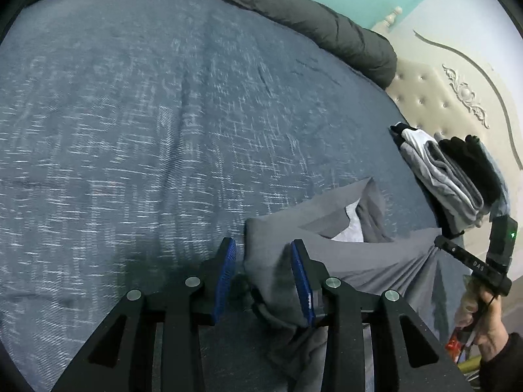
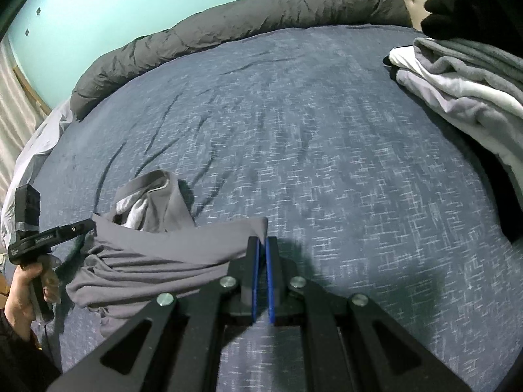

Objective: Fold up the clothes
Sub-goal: 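Grasp the grey garment's waistband with both grippers, then lift the waistband with both grippers, stretching it taut between them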

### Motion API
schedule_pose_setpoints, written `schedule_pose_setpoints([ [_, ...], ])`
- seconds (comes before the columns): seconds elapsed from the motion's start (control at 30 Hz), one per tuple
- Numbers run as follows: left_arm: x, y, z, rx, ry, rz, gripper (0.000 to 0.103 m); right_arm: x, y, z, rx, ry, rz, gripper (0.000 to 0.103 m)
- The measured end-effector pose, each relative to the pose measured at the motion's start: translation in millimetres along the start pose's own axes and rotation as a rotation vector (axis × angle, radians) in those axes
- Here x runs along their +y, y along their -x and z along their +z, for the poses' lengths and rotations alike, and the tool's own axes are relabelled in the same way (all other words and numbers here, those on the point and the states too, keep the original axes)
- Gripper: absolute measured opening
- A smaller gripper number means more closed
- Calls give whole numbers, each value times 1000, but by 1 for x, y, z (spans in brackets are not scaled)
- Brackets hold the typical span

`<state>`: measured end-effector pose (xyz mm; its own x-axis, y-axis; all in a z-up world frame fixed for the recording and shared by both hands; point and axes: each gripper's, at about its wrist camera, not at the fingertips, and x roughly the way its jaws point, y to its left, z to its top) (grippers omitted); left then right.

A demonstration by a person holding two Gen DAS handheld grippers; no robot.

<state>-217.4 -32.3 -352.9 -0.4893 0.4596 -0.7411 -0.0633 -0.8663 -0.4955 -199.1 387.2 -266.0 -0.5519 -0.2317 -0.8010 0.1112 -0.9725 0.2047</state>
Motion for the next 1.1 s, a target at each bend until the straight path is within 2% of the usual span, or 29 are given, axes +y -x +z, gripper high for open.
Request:
schedule_pose_setpoints([
  [0.17, -5, -7, 2, 4, 1, -8, 38, -16, 3, 4, -30, -35, -57, 3],
  [0.53, -16, -20, 1, 21, -18, -51, 37, -17, -2, 4, -21, -32, -21, 3],
  [0.6, -17, -20, 0, 20, -27, -58, 22, -18, -3, 3, -20, -37, -17, 3],
  [0.63, -18, -19, 0, 19, -33, -61, 10, -17, -2, 2, -22, -38, -13, 3],
  [0.7, -21, -16, 0, 10, -41, -60, 5, -16, 0, 2, -29, -38, -6, 3],
  [0.83, -28, 9, 2, -44, -84, -54, 2, -7, 13, 4, -50, -20, 11, 3],
  [1.1, -33, 116, 4, -186, -132, -38, 2, 38, 64, 24, -137, 74, 84, 3],
])
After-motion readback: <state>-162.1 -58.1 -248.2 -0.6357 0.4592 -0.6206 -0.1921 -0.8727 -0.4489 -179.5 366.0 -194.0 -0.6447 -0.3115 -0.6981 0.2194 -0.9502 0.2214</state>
